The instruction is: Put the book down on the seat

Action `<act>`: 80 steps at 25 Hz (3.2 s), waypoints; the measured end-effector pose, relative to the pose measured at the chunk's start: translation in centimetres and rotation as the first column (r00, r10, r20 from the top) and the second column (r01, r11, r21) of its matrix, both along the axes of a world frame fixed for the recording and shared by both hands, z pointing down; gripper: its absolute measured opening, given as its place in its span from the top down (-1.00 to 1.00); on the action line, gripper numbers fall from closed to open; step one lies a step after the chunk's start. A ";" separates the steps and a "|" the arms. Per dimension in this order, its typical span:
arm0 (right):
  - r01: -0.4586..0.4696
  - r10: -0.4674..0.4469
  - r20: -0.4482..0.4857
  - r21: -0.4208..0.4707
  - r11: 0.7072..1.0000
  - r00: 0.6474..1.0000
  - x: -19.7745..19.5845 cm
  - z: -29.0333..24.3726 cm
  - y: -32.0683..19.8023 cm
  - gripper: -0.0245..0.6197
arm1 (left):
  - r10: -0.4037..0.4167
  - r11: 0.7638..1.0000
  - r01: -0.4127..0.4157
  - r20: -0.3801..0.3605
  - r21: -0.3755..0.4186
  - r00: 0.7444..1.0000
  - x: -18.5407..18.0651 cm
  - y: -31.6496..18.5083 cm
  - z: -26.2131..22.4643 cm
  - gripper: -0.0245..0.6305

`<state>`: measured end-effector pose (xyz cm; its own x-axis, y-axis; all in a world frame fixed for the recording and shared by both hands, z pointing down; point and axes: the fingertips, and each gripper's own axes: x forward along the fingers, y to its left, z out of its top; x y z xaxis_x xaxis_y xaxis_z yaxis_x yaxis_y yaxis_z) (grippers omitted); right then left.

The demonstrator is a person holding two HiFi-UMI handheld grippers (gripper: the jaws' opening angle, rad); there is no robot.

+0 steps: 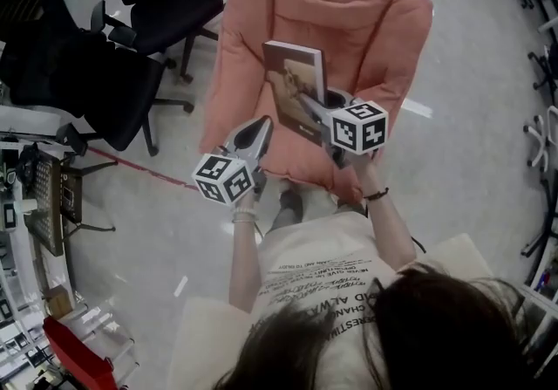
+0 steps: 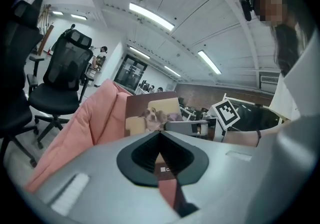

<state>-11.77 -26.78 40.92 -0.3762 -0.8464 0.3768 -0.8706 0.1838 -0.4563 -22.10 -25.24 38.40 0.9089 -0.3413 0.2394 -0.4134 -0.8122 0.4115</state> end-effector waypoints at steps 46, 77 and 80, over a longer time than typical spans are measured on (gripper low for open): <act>-0.230 0.248 0.089 -0.175 0.957 0.965 13.4 28.8 -8.4 0.48 | 0.403 0.895 -0.377 0.072 -0.238 0.912 13.5 -8.7 27.2 0.95; -0.169 0.191 0.083 -0.217 0.961 0.978 15.4 36.2 -7.7 0.47 | 0.418 0.875 -0.374 0.089 -0.308 0.904 18.7 -7.5 34.4 0.95; -0.176 0.197 0.076 -0.230 0.957 0.977 15.5 36.0 -7.7 0.46 | 0.418 0.873 -0.373 0.088 -0.315 0.904 18.6 -7.4 34.2 0.95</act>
<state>3.71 -34.45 76.96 -0.2635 -0.8048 0.5318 -0.8294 -0.0925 -0.5509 -3.45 -32.68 72.62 0.8994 0.1423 0.4133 -0.1564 -0.7781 0.6083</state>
